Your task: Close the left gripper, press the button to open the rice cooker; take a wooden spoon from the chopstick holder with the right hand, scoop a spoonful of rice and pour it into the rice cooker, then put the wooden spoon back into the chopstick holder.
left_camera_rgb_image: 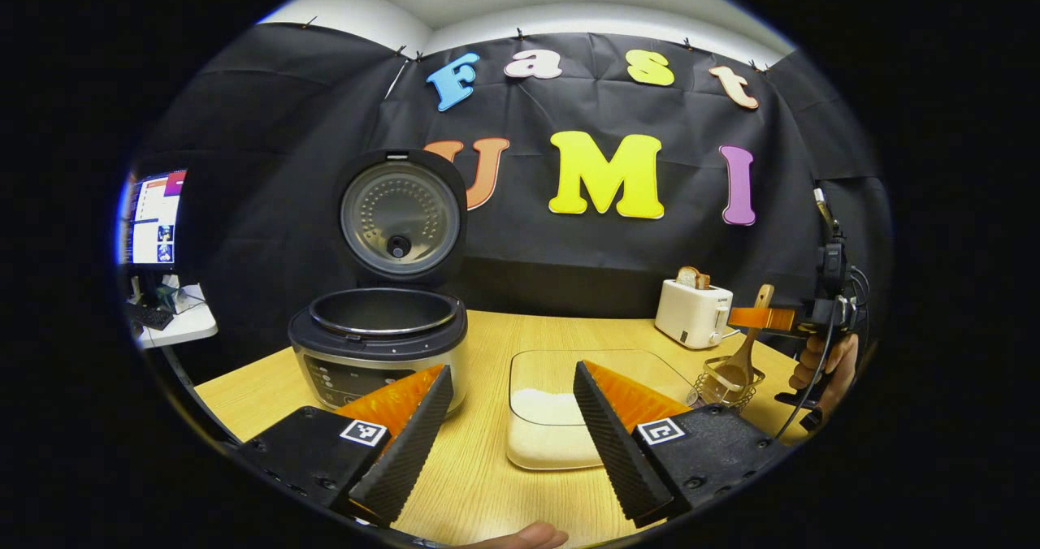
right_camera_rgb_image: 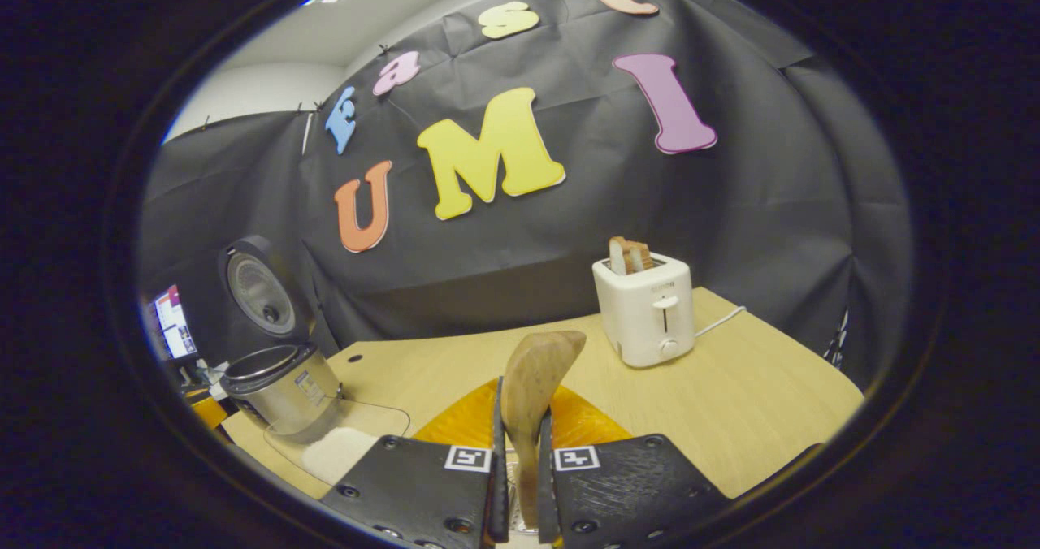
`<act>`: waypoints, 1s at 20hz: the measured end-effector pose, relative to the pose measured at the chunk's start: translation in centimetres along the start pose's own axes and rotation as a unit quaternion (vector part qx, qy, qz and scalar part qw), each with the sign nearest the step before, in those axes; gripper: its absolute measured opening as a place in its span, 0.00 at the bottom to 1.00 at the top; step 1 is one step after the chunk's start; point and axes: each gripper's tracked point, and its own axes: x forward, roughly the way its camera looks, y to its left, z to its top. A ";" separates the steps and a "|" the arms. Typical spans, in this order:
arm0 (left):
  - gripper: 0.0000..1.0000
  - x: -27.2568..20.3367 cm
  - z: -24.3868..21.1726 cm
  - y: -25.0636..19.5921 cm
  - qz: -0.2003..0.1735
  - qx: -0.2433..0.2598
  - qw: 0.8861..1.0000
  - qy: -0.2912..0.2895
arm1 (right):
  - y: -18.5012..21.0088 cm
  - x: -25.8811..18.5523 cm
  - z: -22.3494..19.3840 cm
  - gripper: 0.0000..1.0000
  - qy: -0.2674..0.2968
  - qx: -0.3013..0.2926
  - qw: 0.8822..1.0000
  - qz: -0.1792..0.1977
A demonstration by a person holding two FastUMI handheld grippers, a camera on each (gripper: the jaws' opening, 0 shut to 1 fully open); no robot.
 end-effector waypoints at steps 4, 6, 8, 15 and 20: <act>0.96 0.3 0.5 -0.2 0.000 0.004 1.000 -0.003 | -0.7 0.8 -0.6 0.15 0.011 0.004 1.000 0.000; 0.96 0.4 0.7 0.0 0.003 0.006 1.000 -0.004 | -0.8 1.1 -0.3 0.17 0.004 0.001 1.000 -0.004; 0.96 0.3 1.2 0.0 0.003 0.007 1.000 -0.006 | -0.9 1.2 0.7 0.12 -0.007 -0.001 1.000 -0.007; 0.96 0.1 4.1 0.7 0.009 0.014 0.999 -0.034 | -2.2 0.1 3.0 0.56 -0.043 -0.015 0.999 -0.027; 0.95 -0.2 6.2 0.7 0.007 0.027 0.998 -0.049 | -3.8 -1.4 3.5 0.82 -0.052 -0.021 0.997 -0.049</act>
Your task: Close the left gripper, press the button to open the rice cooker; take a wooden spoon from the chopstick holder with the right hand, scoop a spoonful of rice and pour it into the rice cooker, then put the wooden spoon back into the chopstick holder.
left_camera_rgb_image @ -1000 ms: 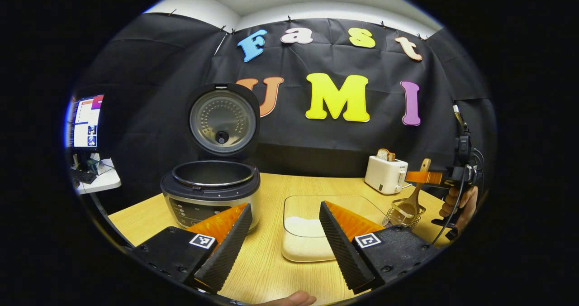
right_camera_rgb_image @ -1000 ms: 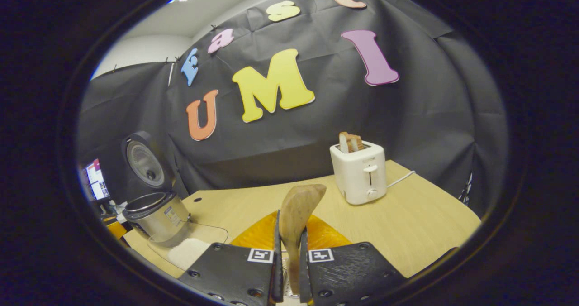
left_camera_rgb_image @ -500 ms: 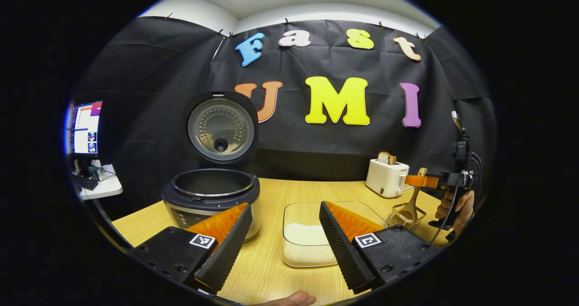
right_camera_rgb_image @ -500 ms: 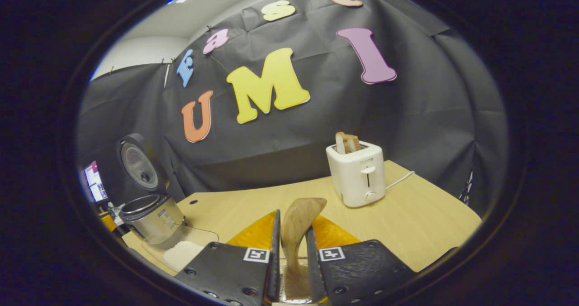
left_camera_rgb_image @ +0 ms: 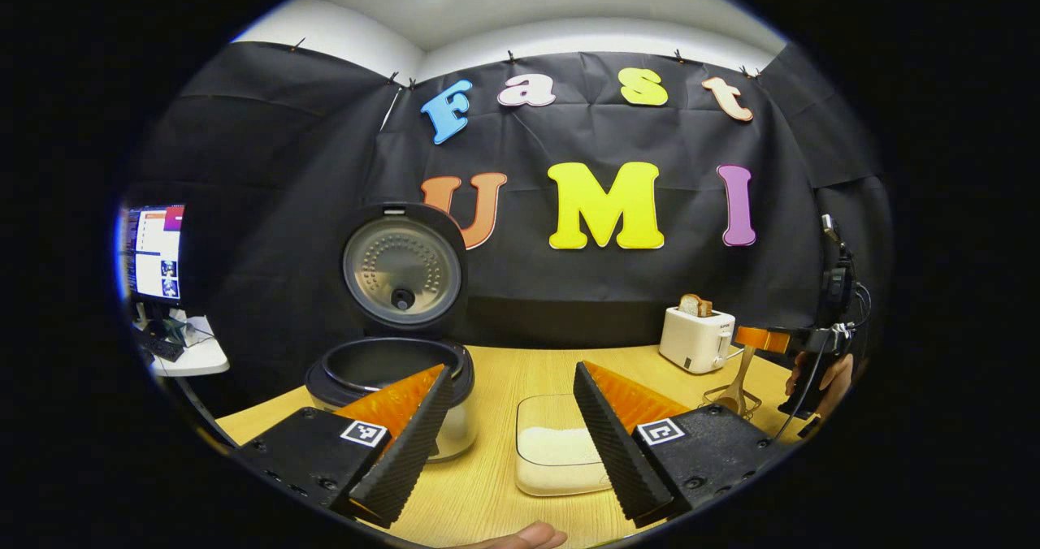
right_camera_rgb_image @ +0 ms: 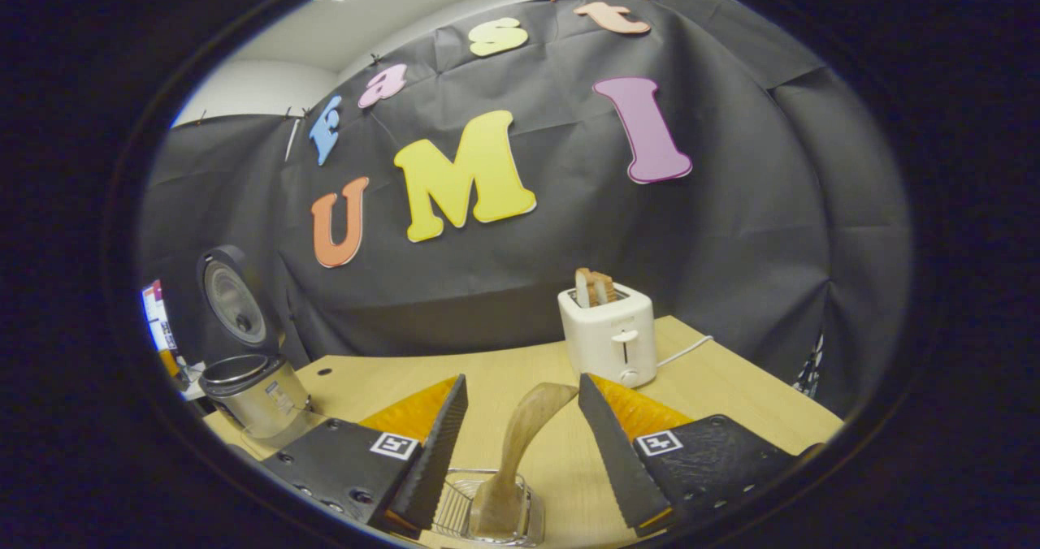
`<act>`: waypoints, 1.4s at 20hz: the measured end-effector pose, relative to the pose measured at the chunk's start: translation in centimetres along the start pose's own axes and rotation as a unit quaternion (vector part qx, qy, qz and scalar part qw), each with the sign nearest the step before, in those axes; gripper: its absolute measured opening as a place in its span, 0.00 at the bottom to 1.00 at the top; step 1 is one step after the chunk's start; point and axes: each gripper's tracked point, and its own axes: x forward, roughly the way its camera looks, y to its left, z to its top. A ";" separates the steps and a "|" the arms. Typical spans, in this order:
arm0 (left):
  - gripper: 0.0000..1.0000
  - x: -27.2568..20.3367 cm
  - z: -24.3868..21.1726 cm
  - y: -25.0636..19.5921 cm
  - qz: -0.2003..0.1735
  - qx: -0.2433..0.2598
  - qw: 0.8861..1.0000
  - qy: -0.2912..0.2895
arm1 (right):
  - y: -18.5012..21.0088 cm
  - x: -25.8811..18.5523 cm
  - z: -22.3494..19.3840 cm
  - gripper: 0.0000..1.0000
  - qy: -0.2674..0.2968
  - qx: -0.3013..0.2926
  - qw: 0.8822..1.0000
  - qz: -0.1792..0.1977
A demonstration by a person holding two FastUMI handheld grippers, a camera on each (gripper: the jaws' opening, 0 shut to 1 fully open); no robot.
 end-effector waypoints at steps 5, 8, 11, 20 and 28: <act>0.96 0.4 2.8 1.3 0.009 0.012 1.000 -0.010 | -1.2 -2.5 -0.1 0.91 -0.007 -0.011 1.000 -0.003; 0.95 0.8 5.9 2.5 0.021 0.019 0.999 -0.031 | -1.6 -5.0 -0.2 0.91 -0.017 -0.032 0.999 0.000; 0.95 1.5 10.3 4.3 0.041 0.027 0.996 -0.068 | -1.6 -7.6 -0.6 0.91 -0.026 -0.048 0.999 0.003; 0.95 6.6 20.4 9.7 0.085 0.006 0.988 -0.131 | -2.4 -12.0 -3.6 0.95 -0.038 -0.088 0.995 0.012; 0.95 14.6 24.5 15.1 0.144 0.039 0.972 -0.179 | -3.3 -10.9 -5.5 0.91 -0.013 -0.050 0.998 0.029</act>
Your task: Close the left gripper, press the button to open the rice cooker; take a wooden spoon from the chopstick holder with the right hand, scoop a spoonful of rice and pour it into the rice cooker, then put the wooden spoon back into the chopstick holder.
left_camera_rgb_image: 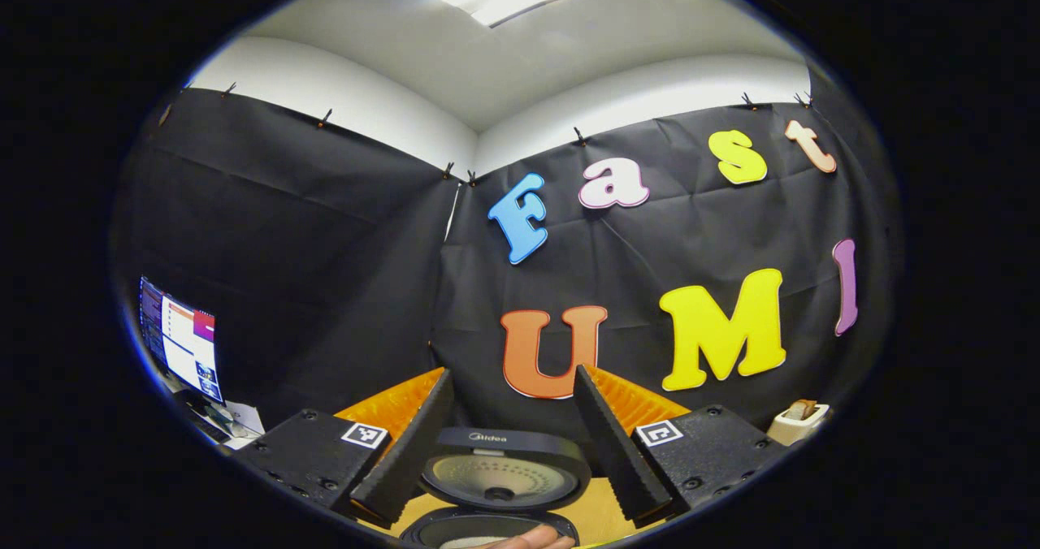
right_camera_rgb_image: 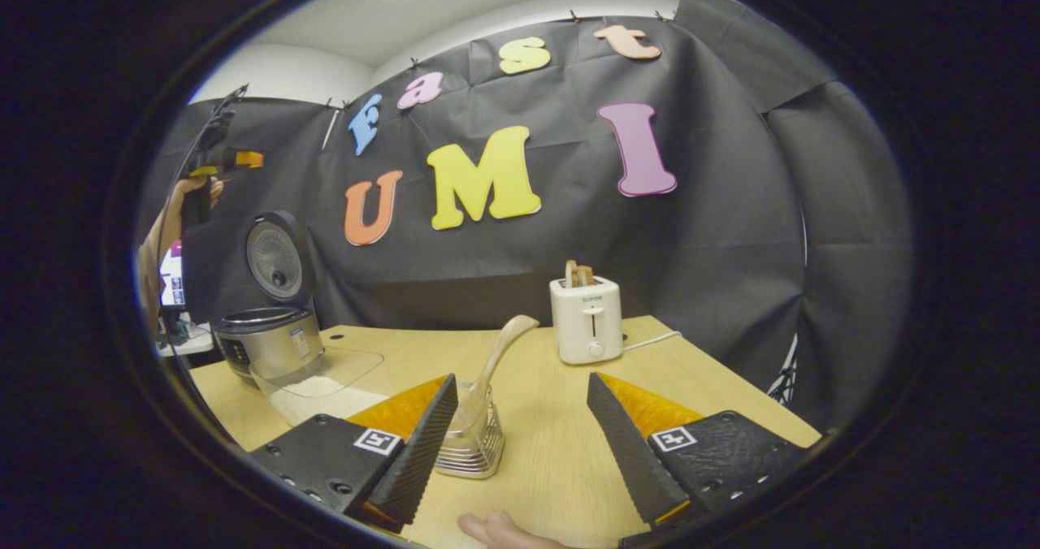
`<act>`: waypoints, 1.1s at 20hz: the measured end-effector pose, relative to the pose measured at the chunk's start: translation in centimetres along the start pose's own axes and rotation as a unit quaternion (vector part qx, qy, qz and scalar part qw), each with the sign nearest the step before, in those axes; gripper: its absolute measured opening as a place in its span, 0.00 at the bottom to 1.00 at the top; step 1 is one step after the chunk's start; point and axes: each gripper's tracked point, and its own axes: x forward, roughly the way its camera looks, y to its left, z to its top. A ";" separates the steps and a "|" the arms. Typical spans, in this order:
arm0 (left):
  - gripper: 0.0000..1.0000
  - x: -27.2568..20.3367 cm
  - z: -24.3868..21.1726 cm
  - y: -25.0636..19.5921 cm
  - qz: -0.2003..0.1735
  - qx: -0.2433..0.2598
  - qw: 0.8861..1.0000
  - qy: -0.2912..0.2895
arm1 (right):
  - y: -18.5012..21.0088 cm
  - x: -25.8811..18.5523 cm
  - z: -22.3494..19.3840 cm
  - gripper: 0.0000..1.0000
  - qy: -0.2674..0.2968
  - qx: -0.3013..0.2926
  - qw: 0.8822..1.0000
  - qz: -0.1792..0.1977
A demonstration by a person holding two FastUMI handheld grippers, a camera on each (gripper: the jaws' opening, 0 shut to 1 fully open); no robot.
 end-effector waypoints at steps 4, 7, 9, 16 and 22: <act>0.95 5.1 -1.4 1.0 0.009 -0.016 1.000 -0.019 | -0.4 0.6 -0.3 0.96 0.004 0.013 1.000 0.002; 0.95 8.0 -2.9 2.5 0.025 -0.025 0.999 -0.033 | -0.3 0.7 0.0 0.92 0.002 0.022 1.000 0.009; 0.95 9.3 -4.4 2.6 0.024 -0.038 0.999 -0.023 | -0.2 0.4 0.8 0.92 -0.010 0.024 1.000 0.014; 0.96 11.2 -8.6 3.1 0.014 -0.022 0.999 0.024 | 1.1 0.0 0.9 0.95 -0.017 0.016 0.999 0.026; 0.96 11.4 -11.3 2.5 -0.013 -0.029 0.997 0.067 | 1.2 -0.9 1.4 0.95 -0.026 0.008 0.999 0.024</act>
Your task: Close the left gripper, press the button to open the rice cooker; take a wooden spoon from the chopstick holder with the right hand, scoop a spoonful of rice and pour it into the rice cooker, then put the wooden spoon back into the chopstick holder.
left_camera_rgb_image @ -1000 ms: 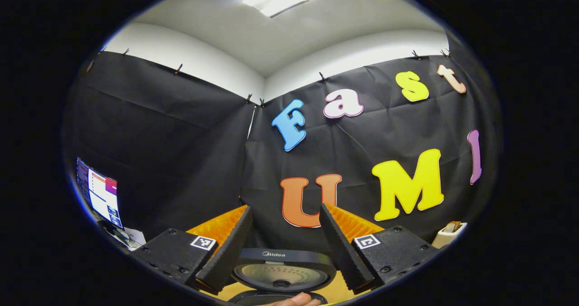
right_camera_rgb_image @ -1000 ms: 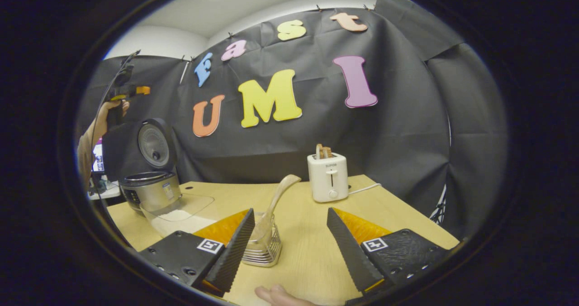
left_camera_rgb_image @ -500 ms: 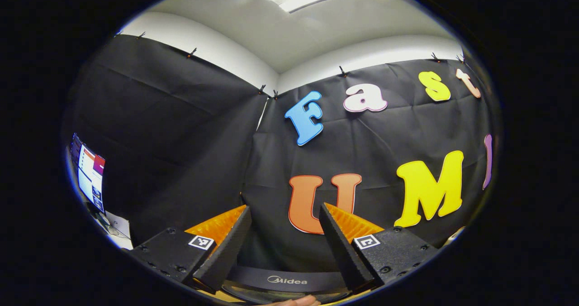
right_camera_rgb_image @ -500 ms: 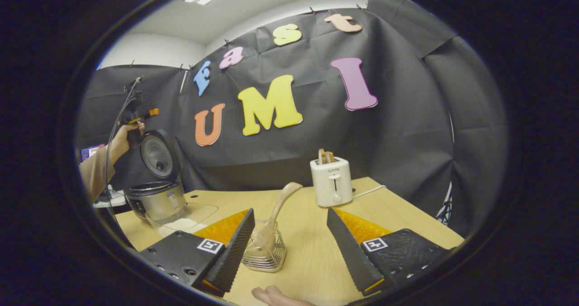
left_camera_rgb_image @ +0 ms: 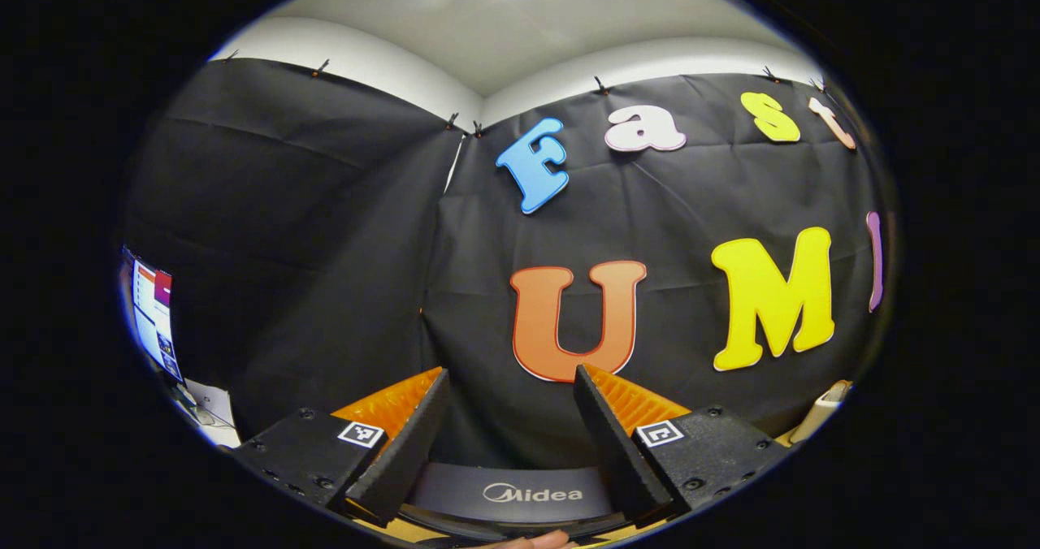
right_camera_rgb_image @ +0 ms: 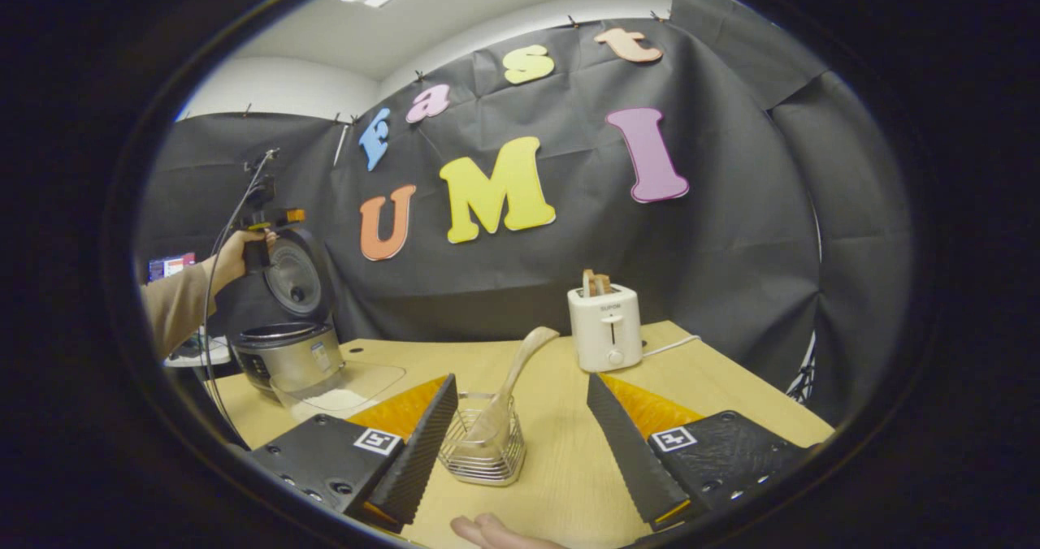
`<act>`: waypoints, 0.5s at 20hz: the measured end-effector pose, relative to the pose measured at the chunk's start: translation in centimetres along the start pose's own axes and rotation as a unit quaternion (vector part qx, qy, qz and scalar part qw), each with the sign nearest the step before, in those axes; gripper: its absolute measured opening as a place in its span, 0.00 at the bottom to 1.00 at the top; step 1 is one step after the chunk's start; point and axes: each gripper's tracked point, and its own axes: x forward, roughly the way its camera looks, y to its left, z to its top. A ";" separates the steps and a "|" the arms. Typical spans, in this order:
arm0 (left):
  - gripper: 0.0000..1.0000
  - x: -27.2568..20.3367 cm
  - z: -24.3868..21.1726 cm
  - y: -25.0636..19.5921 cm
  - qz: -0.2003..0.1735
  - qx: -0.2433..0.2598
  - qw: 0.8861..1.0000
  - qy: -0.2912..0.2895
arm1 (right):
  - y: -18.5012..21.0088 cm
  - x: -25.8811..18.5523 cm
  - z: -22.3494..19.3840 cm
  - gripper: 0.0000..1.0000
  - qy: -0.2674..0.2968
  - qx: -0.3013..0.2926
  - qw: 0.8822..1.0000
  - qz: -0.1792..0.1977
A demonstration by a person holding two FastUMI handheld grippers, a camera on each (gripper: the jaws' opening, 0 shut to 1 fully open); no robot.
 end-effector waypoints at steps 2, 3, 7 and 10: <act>0.94 -0.6 -0.4 -0.2 -0.012 -0.011 1.000 0.011 | 0.0 -0.4 0.4 0.91 -0.007 -0.003 1.000 -0.001; 0.96 -0.5 -1.1 -0.3 -0.012 -0.007 1.000 0.021 | 0.0 -0.5 0.3 0.95 -0.009 -0.004 1.000 -0.001; 0.96 -2.1 -1.4 -0.4 -0.015 0.008 0.999 0.031 | 0.2 -1.1 0.5 0.95 -0.011 0.000 1.000 0.001; 0.95 -3.8 -1.5 -0.2 -0.015 0.009 0.999 0.027 | 0.6 -1.7 0.6 0.95 -0.016 0.000 1.000 0.006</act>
